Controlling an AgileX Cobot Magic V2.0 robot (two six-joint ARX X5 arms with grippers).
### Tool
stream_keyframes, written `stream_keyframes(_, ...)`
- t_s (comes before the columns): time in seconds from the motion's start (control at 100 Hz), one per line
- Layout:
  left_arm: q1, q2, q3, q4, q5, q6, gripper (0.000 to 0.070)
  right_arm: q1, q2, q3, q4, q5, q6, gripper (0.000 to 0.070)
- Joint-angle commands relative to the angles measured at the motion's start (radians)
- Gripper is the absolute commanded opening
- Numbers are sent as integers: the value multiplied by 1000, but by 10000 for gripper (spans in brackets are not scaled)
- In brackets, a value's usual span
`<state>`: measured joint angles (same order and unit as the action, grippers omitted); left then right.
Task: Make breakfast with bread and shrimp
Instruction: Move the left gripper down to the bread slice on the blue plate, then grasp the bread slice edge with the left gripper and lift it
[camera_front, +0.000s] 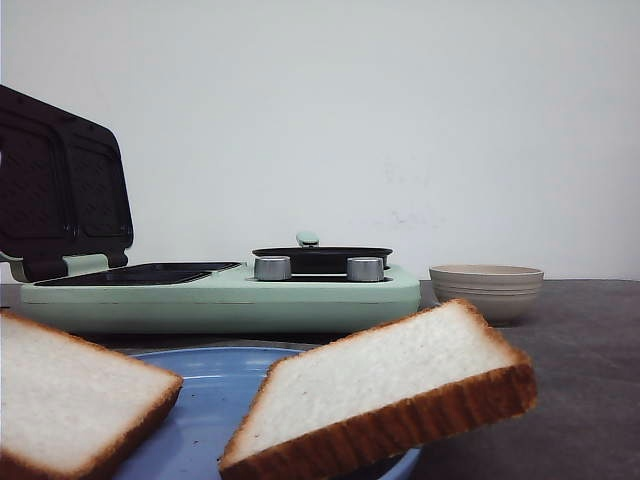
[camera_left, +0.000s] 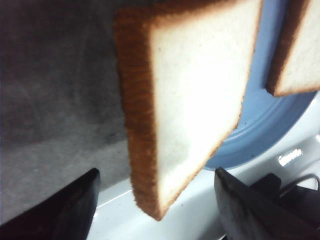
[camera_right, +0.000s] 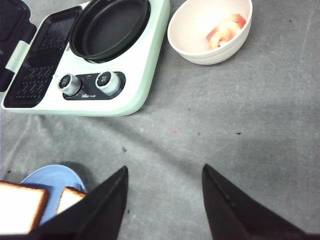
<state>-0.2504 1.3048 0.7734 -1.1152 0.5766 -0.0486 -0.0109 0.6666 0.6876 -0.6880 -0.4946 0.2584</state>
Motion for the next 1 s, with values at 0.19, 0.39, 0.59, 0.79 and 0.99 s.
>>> stream_keyframes(0.19, -59, 61, 17, 38, 37, 14, 394, 2, 5, 14, 5, -2, -12, 290)
stream_keyframes(0.39, -79, 69, 17, 44, 37, 11, 293, 2, 5, 14, 3, -2, -12, 290)
stream_keyframes(0.59, -78, 69, 17, 65, 36, 2, 3, 2, 5, 14, 3, -2, -12, 290)
stream_keyframes(0.79, -78, 68, 17, 64, 36, 5, 3, 2, 5, 14, 3, -2, -12, 290)
stream_keyframes(0.99, -78, 39, 17, 77, 36, 10, 3, 2, 5, 14, 1, -2, -12, 290)
